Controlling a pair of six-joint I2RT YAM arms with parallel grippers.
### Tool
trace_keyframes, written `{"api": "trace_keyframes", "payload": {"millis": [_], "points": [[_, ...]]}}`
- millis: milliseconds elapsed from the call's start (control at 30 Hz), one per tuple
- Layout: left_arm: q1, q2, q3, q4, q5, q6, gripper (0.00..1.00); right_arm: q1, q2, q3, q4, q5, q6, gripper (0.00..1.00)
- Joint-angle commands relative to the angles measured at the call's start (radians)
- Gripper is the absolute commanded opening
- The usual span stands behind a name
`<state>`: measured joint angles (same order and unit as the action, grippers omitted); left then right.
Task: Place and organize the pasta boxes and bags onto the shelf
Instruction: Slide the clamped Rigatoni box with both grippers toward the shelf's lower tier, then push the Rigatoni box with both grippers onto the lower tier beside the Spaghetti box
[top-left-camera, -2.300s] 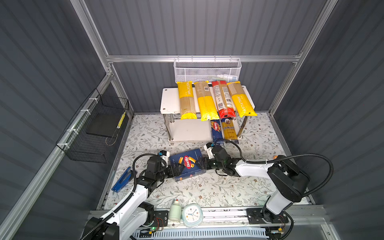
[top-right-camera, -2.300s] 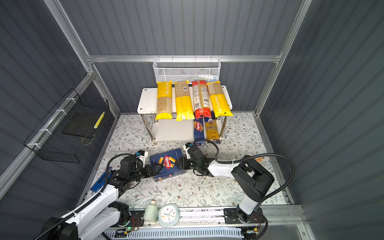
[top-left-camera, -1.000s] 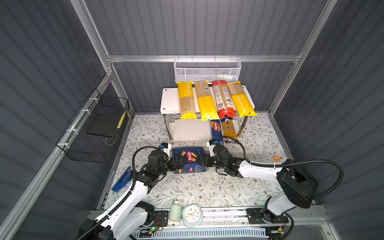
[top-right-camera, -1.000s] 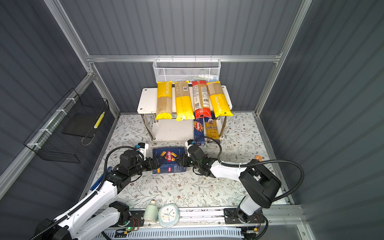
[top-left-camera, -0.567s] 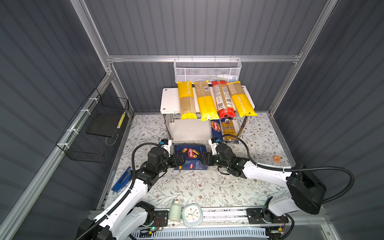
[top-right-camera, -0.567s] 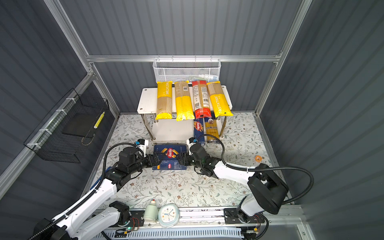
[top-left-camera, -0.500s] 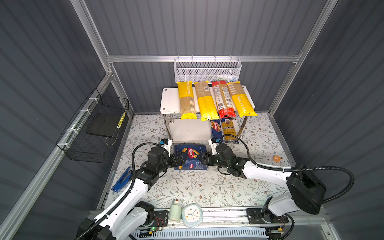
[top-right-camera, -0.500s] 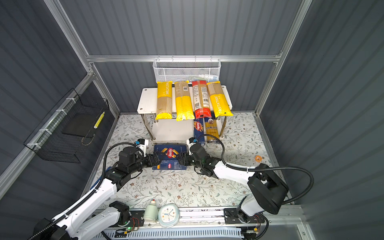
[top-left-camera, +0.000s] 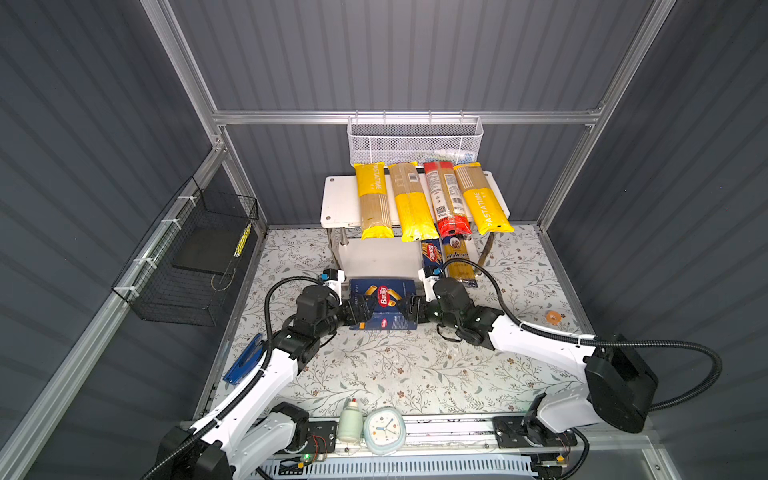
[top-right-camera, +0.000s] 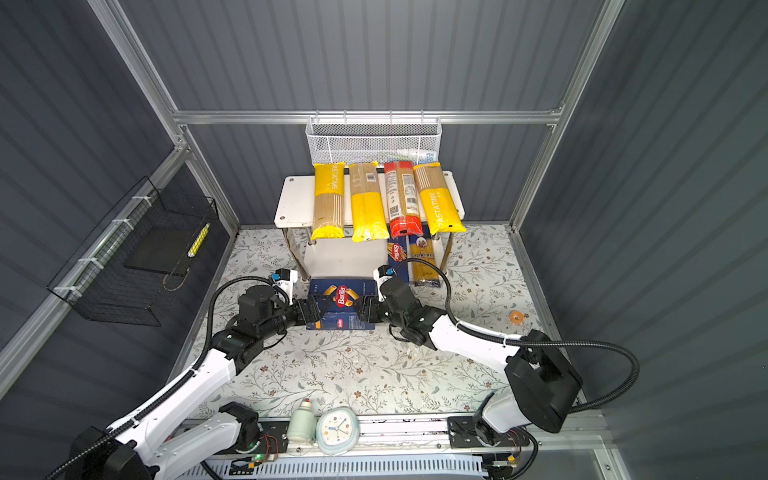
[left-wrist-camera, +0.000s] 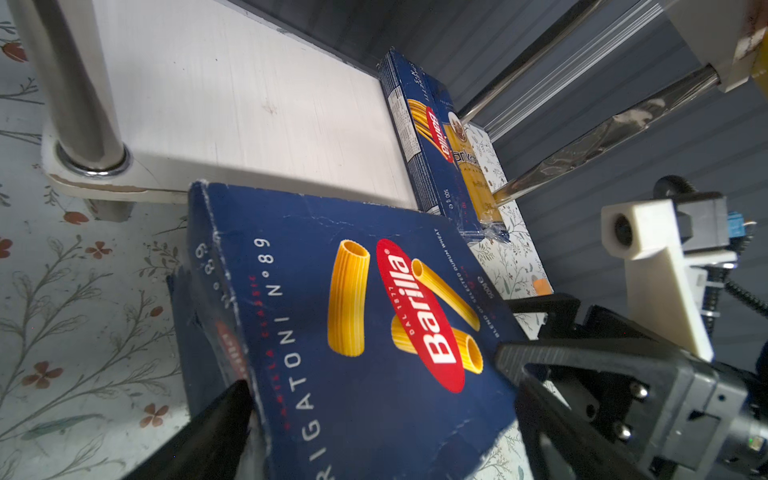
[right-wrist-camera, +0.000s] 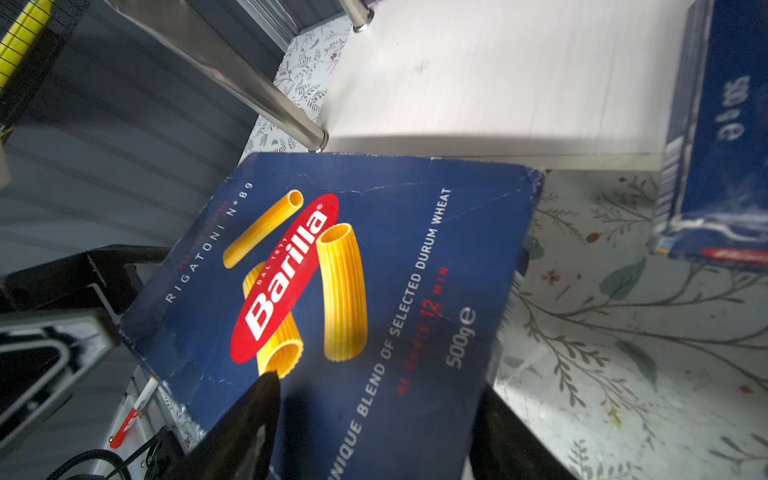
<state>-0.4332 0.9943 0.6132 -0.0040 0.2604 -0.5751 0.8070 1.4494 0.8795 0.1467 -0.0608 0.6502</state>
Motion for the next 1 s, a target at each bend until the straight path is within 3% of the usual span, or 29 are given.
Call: {"api": "trace_keyframes", "payload": {"millis": [0, 400, 967], "points": [[-0.052, 0.012, 0.083, 0.111, 0.158, 0.027, 0.99, 0.026, -0.03, 0.08, 0.168, -0.128, -0.033, 0.7], [-0.052, 0.113, 0.187, 0.15, 0.165, 0.081, 0.99, 0.007, 0.005, 0.136, 0.159, -0.142, -0.052, 0.7], [-0.052, 0.17, 0.209, 0.196, 0.141, 0.109, 0.99, -0.021, 0.052, 0.184, 0.15, -0.145, -0.081, 0.7]]}}
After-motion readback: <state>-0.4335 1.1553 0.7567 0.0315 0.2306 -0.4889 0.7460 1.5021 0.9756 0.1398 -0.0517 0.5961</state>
